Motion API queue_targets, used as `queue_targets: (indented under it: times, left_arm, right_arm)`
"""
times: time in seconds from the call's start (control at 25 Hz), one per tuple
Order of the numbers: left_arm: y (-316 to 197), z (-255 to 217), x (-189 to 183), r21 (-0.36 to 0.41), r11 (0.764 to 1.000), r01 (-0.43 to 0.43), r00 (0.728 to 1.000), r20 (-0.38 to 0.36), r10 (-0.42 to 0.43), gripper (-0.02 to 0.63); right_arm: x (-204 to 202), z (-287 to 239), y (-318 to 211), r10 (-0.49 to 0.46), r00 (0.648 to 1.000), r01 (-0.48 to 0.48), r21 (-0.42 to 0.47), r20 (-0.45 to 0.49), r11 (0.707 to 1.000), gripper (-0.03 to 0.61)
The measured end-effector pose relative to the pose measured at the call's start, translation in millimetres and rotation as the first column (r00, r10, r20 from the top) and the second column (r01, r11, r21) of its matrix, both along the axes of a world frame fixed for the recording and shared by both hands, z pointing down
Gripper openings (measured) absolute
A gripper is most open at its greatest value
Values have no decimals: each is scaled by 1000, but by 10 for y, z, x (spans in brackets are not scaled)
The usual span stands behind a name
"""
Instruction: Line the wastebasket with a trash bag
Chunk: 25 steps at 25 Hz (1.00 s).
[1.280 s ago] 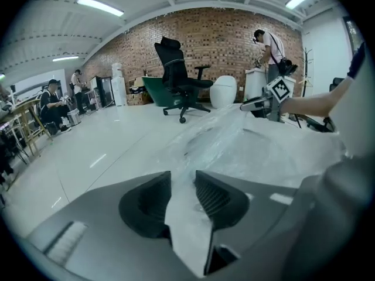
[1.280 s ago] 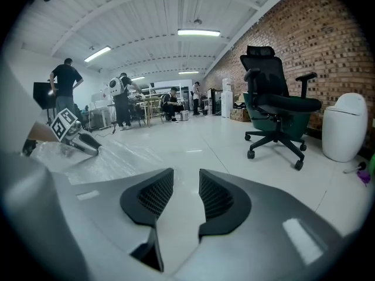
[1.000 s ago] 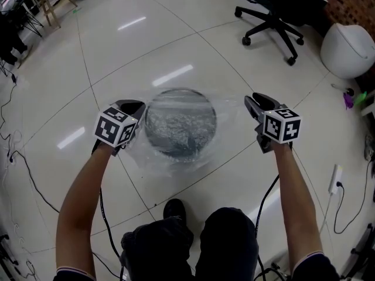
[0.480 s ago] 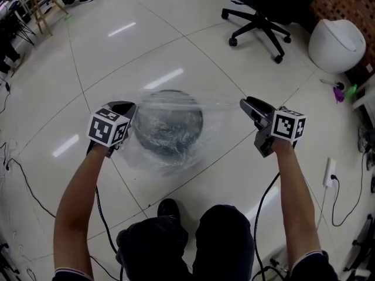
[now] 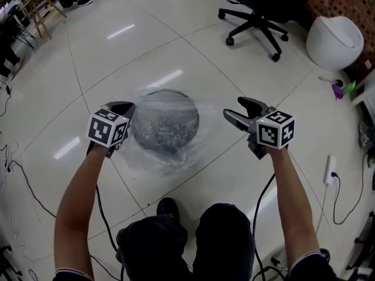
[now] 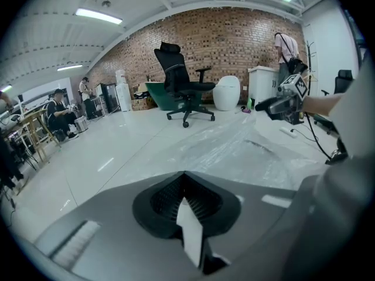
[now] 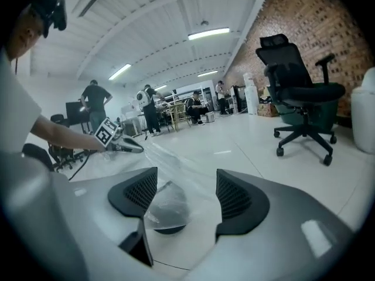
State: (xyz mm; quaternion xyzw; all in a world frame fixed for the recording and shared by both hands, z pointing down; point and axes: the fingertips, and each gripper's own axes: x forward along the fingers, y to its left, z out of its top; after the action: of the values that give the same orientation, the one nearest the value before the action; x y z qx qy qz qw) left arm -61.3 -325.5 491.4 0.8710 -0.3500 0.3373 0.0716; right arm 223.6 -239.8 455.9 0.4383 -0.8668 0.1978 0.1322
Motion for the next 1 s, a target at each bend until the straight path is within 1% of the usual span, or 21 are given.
queue_targets:
  times: [0.08,0.16,0.24,0.32,0.4,0.44,0.48,0.56,0.64,0.68,0.72,0.84,1.0]
  left_arm:
    - [13,3,-6,-2,1000,5,1000,2,-5,12]
    - [33,1,-20,-4,1000,10,1000,-1,-10,12]
    - [67,-13,-35,-4,1000,7,1000,-4,-7,12]
    - [96,-44,-36,1,1000,1,1000,-10,-1,12]
    - [117,-74,-20,6,1000,-4,1000,-21,4,12]
    - [127,-85,-9,8,1000,-7,1000,-29,7,12]
    - [139,-91,3,9,1000,-11,999,-37,11,12]
    - [162,-104,-8,9,1000,-16,999,-45,16,12]
    - [187,-146,-69,8,1000,-14,999,-48,14,12]
    - [205,-175,-75,7,1000,-14,998,-54,15,12]
    - [232,-205,-60,6,1000,-18,998,-61,18,12]
    - [391,-315,-33,7,999,-41,996,-75,41,12]
    - [716,-484,-77,13,998,-68,996,-66,68,12]
  right_arm:
    - [-114,-4,17,-39,998,39,20,-47,999,306]
    - [-229,22,8,-69,995,71,23,-74,997,273]
    - [-311,77,-42,-77,992,80,22,-102,997,253]
    - [-351,154,-136,-75,986,79,20,-149,997,252]
    - [-363,268,-232,-82,969,87,12,-232,996,245]
    - [-361,337,-268,-88,955,93,7,-282,996,239]
    - [-354,407,-295,-92,940,98,2,-329,995,223]
    - [-363,531,-331,-97,920,103,-5,-380,995,157]
    - [-428,586,-343,-107,919,112,-8,-379,994,50]
    - [-445,576,-326,-115,921,120,-10,-372,993,18]
    - [-447,547,-291,-126,922,130,-13,-366,991,3]
    - [-459,390,-128,-159,925,165,-12,-344,986,2]
    - [-534,173,124,-209,917,224,4,-339,975,2]
